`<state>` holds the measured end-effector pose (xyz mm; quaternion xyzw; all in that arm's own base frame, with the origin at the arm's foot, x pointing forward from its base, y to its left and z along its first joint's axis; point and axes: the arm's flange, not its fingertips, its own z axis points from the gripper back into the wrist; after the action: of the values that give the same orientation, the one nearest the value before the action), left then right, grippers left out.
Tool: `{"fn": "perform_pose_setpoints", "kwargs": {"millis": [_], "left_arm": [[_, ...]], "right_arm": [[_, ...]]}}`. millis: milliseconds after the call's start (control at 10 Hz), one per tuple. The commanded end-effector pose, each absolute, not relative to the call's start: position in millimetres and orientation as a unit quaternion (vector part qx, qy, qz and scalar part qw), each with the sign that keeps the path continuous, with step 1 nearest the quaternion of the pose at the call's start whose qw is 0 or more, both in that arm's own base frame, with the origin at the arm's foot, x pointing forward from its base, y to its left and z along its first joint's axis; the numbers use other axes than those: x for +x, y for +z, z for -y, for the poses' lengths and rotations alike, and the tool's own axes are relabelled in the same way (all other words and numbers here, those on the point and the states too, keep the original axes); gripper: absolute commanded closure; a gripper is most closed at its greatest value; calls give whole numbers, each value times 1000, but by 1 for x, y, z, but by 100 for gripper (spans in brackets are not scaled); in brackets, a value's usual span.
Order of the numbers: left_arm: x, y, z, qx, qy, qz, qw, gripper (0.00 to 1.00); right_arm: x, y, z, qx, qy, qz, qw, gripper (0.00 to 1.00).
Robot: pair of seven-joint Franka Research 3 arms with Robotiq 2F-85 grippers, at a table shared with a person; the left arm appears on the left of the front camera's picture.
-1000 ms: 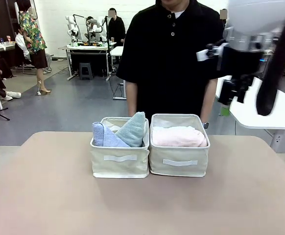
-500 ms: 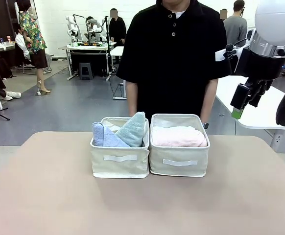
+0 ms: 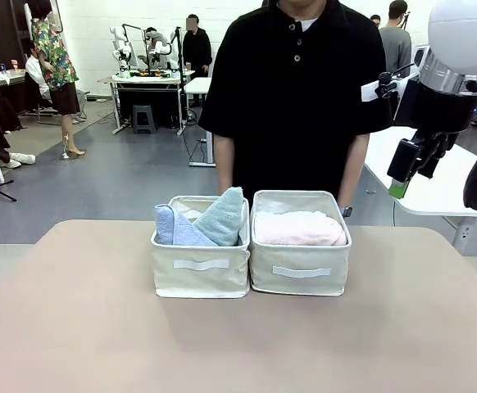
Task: Sort the towels based on their folding style.
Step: Pick up another triangle-folded towel from the table and place it in the left Fabric basket.
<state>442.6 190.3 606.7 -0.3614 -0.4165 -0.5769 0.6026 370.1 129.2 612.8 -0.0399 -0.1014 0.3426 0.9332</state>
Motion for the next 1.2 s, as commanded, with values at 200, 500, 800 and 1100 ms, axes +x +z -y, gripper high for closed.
{"fn": "perform_pose_setpoints", "kwargs": {"millis": [200,500,800,1100], "left_arm": [[440,607,-190,-360,-582,424,593,0],[440,607,-190,-360,-582,424,593,0],[440,607,-190,-360,-582,424,593,0],[440,607,-190,-360,-582,424,593,0]], "right_arm": [[370,613,-129,-40,343,101,933,0],[341,674,14,207,434,198,854,0],[342,660,129,329,493,294,750,0],[338,631,196,364,539,349,675,0]]}}
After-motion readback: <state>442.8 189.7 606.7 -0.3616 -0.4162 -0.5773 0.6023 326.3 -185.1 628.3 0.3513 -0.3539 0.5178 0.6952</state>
